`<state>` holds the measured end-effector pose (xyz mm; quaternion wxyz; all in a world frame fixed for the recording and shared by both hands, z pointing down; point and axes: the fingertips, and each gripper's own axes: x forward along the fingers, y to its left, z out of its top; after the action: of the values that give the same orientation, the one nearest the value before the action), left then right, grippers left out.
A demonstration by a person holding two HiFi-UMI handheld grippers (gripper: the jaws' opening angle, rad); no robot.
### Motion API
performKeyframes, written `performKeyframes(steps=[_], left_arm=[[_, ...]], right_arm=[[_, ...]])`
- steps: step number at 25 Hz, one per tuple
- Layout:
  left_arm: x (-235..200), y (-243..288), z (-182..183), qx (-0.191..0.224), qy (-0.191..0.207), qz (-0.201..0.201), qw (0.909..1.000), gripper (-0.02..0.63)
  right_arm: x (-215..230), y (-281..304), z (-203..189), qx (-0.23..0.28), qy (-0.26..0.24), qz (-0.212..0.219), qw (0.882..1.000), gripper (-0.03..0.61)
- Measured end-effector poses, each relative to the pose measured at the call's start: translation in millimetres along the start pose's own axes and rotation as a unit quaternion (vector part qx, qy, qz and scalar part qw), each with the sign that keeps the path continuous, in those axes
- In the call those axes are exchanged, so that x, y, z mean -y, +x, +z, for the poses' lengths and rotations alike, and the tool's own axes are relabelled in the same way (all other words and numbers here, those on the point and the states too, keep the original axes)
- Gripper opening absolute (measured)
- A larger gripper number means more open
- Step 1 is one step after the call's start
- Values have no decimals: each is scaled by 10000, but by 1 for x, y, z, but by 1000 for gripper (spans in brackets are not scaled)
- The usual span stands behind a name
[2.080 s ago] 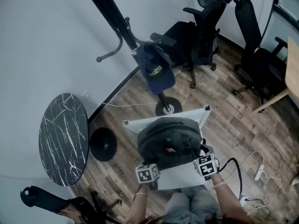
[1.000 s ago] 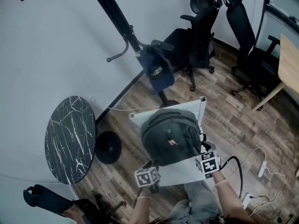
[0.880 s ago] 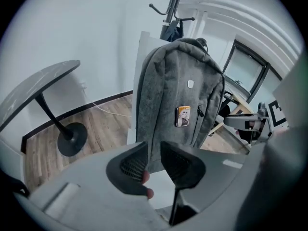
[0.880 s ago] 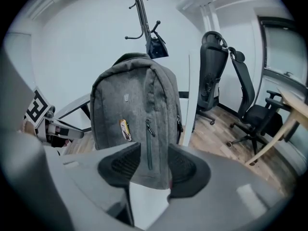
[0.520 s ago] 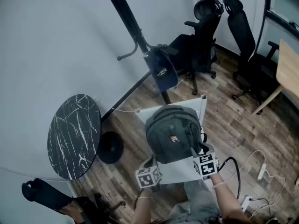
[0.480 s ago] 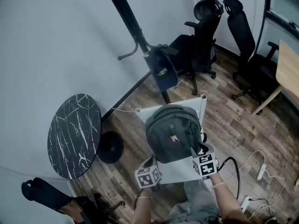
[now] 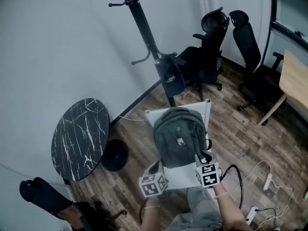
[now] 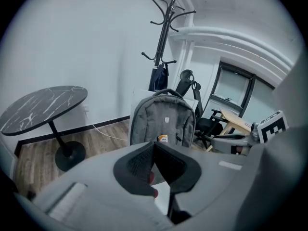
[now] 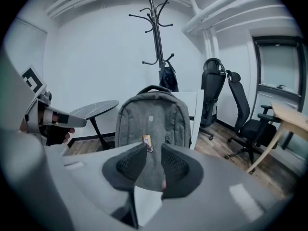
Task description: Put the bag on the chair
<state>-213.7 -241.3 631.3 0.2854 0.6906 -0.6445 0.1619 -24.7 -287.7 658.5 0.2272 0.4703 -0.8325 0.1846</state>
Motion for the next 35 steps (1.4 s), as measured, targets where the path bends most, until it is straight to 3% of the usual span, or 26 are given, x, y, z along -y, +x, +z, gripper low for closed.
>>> performKeyframes(steps=[7, 14, 35], left_arm=[[22, -44, 17, 402, 268, -300, 9984, 11], [37, -89, 29, 724, 742, -437, 9936, 10], [84, -231, 31, 1716, 1500, -558, 9721, 11]], right_arm=[[-10, -43, 22, 537, -197, -359, 9977, 5], [-27, -83, 28, 789, -299, -418, 9956, 3], [-84, -228, 64, 1940, -776, -481, 9767, 3]])
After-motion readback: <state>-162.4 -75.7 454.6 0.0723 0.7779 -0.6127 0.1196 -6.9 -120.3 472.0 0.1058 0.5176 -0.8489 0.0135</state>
